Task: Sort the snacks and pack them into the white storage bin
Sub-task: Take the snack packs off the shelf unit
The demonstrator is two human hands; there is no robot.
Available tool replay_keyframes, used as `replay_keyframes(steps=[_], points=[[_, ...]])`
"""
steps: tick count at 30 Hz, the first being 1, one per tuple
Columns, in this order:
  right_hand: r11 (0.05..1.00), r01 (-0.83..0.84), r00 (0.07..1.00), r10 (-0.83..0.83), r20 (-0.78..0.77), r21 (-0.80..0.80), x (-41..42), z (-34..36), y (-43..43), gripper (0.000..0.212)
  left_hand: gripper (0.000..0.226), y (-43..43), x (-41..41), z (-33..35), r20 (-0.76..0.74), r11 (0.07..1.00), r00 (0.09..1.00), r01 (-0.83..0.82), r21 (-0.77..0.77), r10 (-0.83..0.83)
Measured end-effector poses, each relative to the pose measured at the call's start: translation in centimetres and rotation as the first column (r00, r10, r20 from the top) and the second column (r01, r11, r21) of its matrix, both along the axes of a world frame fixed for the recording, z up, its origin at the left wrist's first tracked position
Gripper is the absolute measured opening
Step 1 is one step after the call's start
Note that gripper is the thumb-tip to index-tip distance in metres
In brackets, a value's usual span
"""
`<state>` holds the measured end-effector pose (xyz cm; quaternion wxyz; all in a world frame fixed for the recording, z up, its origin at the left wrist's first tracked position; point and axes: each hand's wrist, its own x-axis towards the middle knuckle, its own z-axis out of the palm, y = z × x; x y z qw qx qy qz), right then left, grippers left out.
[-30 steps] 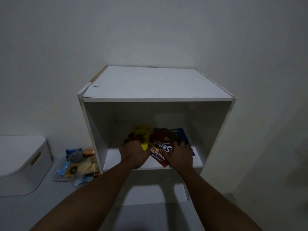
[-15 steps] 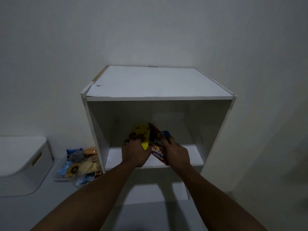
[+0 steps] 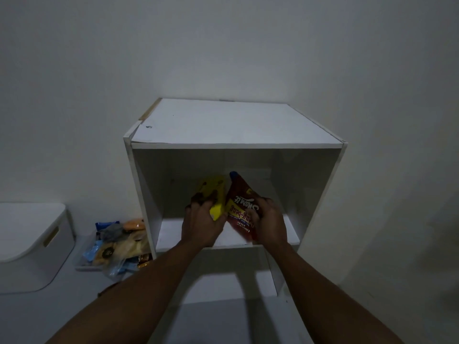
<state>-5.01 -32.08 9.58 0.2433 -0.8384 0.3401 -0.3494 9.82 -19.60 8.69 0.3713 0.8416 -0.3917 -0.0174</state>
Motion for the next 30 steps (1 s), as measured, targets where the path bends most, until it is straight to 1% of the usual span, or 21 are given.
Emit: replay_keyframes(steps=[4,7,10,12,18,20,22,24,30], points=[[0.996,-0.026,0.986,0.011,0.166,0.087,-1.2,-0.2,-0.2,0.042,0.054,0.6,-1.6,1.1,-0.024,1.0,1.0,-0.008,-0.025,0.007],[0.985,-0.051,0.967,0.008,0.256,0.165,-2.6,-0.1,-0.1,0.043,0.064,1.6,-3.0,1.8,-0.019,0.995,1.0,-0.01,-0.1,0.008],[0.98,-0.085,0.95,0.025,0.311,0.181,-4.8,0.3,0.7,0.044,0.073,2.8,-4.9,2.3,-0.027,0.986,1.0,-0.006,-0.168,0.001],[0.977,-0.104,0.941,0.037,0.337,0.185,-6.5,0.7,1.6,0.042,0.074,3.5,-6.6,2.7,-0.04,0.984,0.999,-0.009,-0.179,0.002],[0.97,-0.146,0.931,0.068,0.36,0.195,-14.5,0.2,4.1,0.044,0.077,5.5,-14.6,3.3,-0.103,0.978,0.994,-0.051,-0.203,0.03],[0.968,-0.142,0.933,0.062,0.355,0.206,-17.9,-0.5,4.7,0.044,0.075,6.2,-18.1,2.4,-0.102,0.979,0.995,-0.025,-0.202,0.004],[0.967,-0.122,0.936,0.037,0.351,0.224,-21.5,-1.6,5.3,0.044,0.074,6.7,-21.6,1.1,-0.109,0.982,0.994,0.002,-0.19,-0.023],[0.963,-0.092,0.94,0.001,0.342,0.253,-25.1,-3.2,5.8,0.044,0.073,6.9,-25.2,-0.3,-0.146,0.985,0.989,0.007,-0.171,-0.032],[0.931,0.027,0.955,-0.132,0.267,0.363,-34.9,-9.4,6.6,0.044,0.072,7.1,-34.4,-5.8,-0.23,0.994,0.968,0.088,-0.06,-0.099]])
